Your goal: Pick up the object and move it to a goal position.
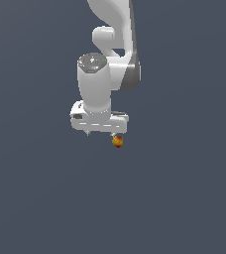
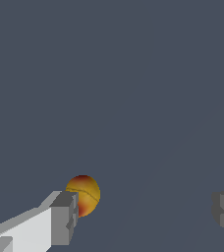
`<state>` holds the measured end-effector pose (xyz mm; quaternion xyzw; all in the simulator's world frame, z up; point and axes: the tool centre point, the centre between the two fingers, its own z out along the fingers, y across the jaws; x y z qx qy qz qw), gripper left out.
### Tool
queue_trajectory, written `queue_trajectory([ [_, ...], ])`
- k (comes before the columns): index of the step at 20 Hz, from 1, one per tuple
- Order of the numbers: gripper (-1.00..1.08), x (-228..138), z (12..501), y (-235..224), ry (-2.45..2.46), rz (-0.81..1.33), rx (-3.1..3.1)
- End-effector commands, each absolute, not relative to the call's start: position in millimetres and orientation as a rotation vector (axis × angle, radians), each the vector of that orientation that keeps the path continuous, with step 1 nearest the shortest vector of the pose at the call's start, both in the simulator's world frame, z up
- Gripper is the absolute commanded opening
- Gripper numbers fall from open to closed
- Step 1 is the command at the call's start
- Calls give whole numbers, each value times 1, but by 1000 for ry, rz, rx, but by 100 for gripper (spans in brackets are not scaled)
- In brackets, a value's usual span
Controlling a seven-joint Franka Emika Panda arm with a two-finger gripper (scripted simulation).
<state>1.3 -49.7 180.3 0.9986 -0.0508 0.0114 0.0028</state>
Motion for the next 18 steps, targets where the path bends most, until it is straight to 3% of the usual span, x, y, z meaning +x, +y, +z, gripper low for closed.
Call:
queue_trajectory([
  [1,100,-2,173,-46,-152,33,3132],
  [18,100,-55,90,9,-47,2,3141],
])
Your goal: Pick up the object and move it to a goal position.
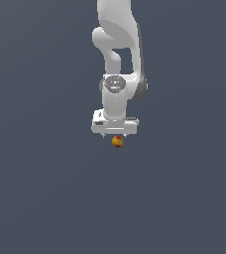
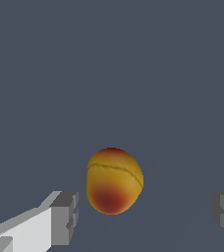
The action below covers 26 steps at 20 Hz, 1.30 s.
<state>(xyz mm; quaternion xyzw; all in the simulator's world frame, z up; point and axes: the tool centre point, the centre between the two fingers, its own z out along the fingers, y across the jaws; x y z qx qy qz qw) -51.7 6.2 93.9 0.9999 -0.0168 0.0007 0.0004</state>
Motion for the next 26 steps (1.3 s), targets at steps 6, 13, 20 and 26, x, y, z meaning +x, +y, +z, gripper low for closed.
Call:
queue_trajectory([
  [6,100,-59,85,12,-40,-1,3141],
  [13,100,-60,68,12,-40,-1,3141],
  [20,100,-61,38,13,-40,0,3141],
  [26,-100,-61,34,13,-40,0,3141],
])
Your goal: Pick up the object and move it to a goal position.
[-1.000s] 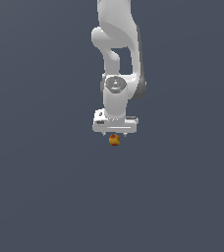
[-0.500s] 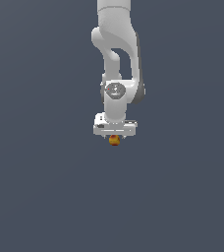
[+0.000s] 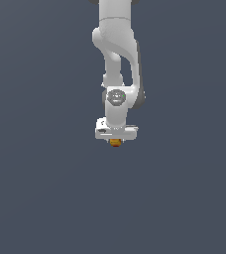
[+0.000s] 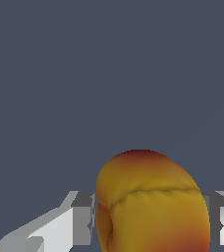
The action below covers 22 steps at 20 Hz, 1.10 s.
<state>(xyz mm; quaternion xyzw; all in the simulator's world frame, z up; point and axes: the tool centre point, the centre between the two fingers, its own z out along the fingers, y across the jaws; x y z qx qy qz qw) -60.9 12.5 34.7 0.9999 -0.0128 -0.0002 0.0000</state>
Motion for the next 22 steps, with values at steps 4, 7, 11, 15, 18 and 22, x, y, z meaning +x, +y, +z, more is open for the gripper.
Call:
queue_trajectory([
  [4,-100,-61,34,13,-40,0,3141],
  [7,-100,-61,34,13,-40,0,3141],
  [11,-100,-61,36,13,-40,1,3141],
  [15,-100,-62,43,17,-40,1,3141],
  [18,-100,-64,54,22,-40,1,3141],
  [22,-100,-67,76,33,-40,1,3141],
])
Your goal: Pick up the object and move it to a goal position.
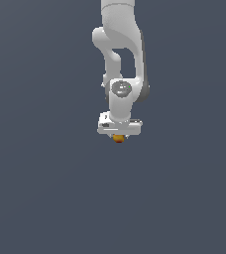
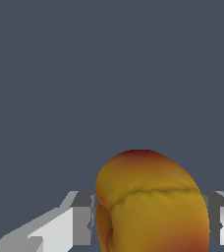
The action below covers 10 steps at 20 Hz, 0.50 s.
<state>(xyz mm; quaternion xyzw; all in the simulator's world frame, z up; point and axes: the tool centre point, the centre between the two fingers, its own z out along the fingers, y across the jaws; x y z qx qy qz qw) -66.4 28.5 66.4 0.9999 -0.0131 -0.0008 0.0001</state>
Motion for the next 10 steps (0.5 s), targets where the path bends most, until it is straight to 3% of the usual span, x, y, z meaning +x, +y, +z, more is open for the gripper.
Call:
queue_trajectory([
  [1,-100,-68,82,36,-40,1,3141],
  [10,-100,-81,165,77,-40,1,3140],
])
